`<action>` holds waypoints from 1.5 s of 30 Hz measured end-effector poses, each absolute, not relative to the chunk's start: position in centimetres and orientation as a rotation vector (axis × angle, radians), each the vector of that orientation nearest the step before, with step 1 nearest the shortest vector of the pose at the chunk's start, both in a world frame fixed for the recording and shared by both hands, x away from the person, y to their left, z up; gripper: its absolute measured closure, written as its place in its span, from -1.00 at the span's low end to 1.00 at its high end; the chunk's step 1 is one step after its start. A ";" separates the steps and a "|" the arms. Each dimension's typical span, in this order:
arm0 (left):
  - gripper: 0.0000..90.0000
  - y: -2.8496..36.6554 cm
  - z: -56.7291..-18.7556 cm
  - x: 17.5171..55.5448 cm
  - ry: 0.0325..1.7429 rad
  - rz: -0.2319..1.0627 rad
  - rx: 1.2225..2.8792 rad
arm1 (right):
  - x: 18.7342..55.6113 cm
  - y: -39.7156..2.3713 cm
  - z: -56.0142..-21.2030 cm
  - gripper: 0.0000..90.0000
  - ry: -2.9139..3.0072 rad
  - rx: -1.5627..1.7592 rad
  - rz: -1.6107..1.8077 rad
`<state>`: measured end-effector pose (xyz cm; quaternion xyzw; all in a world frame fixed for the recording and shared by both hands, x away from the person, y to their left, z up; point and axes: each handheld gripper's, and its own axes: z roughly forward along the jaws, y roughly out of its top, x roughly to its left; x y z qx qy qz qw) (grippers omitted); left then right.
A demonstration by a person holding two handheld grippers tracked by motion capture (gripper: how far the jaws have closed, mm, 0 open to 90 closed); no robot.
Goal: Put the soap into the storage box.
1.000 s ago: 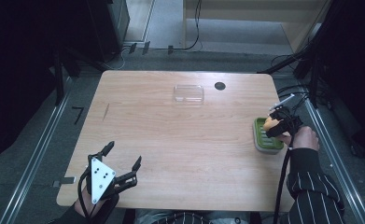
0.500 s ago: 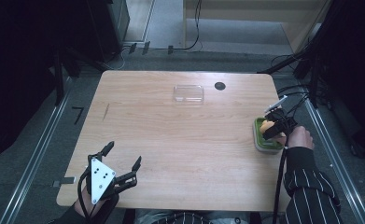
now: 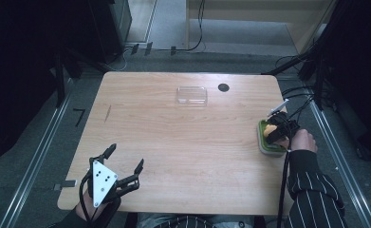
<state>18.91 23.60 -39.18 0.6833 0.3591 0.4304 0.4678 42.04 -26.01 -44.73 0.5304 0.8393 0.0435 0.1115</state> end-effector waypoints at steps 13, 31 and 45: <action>-0.70 23.7 -39.2 18.7 0.887 1.061 1.675 | 42.2 -25.6 -45.0 -0.15 2.469 1.547 0.093; -0.70 23.6 -39.2 18.9 0.876 1.053 1.678 | 40.9 -25.4 -43.0 -0.52 2.433 1.530 0.155; -0.70 23.6 -39.2 18.9 0.877 1.053 1.676 | 38.8 -23.3 -41.6 -0.77 2.488 1.473 0.239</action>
